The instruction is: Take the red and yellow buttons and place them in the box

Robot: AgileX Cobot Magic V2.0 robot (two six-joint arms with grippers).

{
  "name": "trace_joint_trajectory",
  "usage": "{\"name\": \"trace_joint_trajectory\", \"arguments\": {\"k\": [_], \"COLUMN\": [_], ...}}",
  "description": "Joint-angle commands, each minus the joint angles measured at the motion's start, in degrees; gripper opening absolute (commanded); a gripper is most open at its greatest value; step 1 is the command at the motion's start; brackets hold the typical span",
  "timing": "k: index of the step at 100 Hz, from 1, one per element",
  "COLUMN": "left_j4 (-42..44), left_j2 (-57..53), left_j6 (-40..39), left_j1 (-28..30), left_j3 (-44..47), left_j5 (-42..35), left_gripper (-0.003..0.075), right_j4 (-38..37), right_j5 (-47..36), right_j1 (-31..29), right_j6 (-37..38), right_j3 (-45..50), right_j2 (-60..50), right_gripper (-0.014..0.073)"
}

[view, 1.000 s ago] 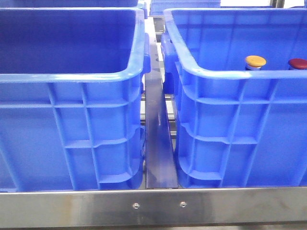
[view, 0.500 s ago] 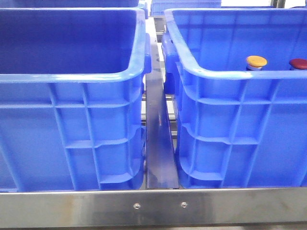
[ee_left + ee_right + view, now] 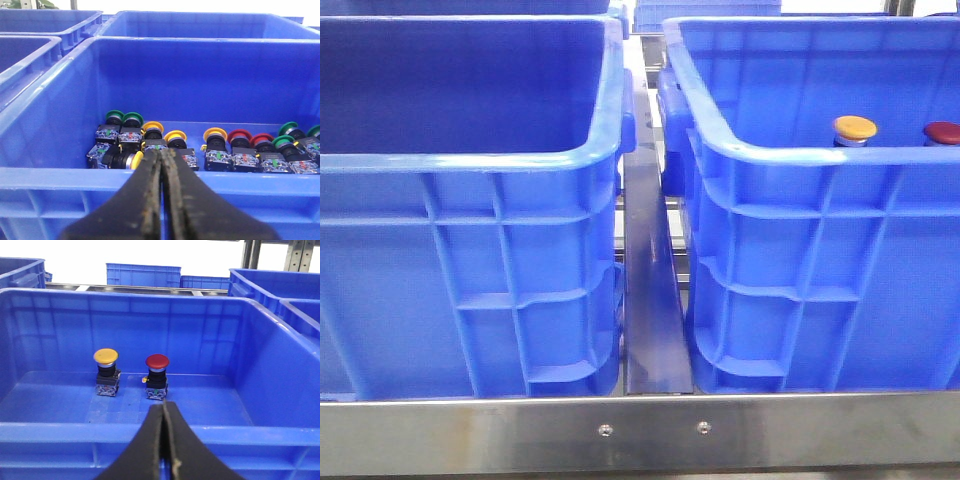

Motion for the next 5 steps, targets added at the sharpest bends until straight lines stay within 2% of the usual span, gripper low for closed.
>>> {"name": "trace_joint_trajectory", "arguments": {"k": [1, 5], "left_j4": [-0.45, -0.45], "left_j2": [-1.74, -1.74], "left_j6": [-0.60, -0.60], "left_j1": [0.01, 0.01], "left_j3": [1.11, 1.11], "left_j5": [-4.36, -4.36], "left_gripper": [-0.0020, -0.0020], "right_j4": [-0.65, -0.65], "right_j5": [-4.02, -4.02], "right_j1": [-0.34, -0.34], "right_j6": [0.29, 0.29], "right_j3": [0.35, 0.35], "right_j2": [-1.21, -1.21], "right_gripper": [-0.0102, -0.0102]}}
